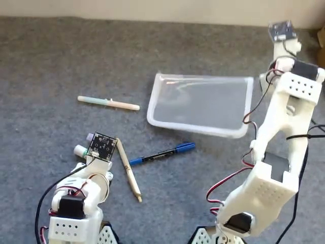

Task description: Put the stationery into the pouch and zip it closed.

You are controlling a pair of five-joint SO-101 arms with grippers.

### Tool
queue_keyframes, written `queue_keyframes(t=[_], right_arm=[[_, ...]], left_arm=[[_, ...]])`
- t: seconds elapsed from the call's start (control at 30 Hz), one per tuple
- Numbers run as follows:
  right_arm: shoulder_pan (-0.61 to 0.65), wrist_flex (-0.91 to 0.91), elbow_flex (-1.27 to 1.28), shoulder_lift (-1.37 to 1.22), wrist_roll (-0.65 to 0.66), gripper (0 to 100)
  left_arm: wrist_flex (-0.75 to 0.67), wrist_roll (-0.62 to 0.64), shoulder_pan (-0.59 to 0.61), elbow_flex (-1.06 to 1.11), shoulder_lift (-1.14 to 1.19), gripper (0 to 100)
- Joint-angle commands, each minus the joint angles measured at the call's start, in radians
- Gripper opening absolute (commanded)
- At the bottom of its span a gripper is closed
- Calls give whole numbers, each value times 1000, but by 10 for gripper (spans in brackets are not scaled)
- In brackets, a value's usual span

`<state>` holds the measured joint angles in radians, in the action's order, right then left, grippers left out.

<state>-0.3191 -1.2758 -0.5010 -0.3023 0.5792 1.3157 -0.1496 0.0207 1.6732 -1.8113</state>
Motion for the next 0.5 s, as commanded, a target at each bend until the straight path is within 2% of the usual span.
queue_keyframes(t=[0.0, 0.23, 0.47], right_arm=[[42, -2, -183, 88, -31, 6], [133, 5, -390, 82, -26, 6], [294, 62, -469, 82, -23, 6]], left_arm=[[6, -3, 2, 22, -10, 27], [6, -3, 2, 22, -10, 27], [6, -3, 2, 22, -10, 27]])
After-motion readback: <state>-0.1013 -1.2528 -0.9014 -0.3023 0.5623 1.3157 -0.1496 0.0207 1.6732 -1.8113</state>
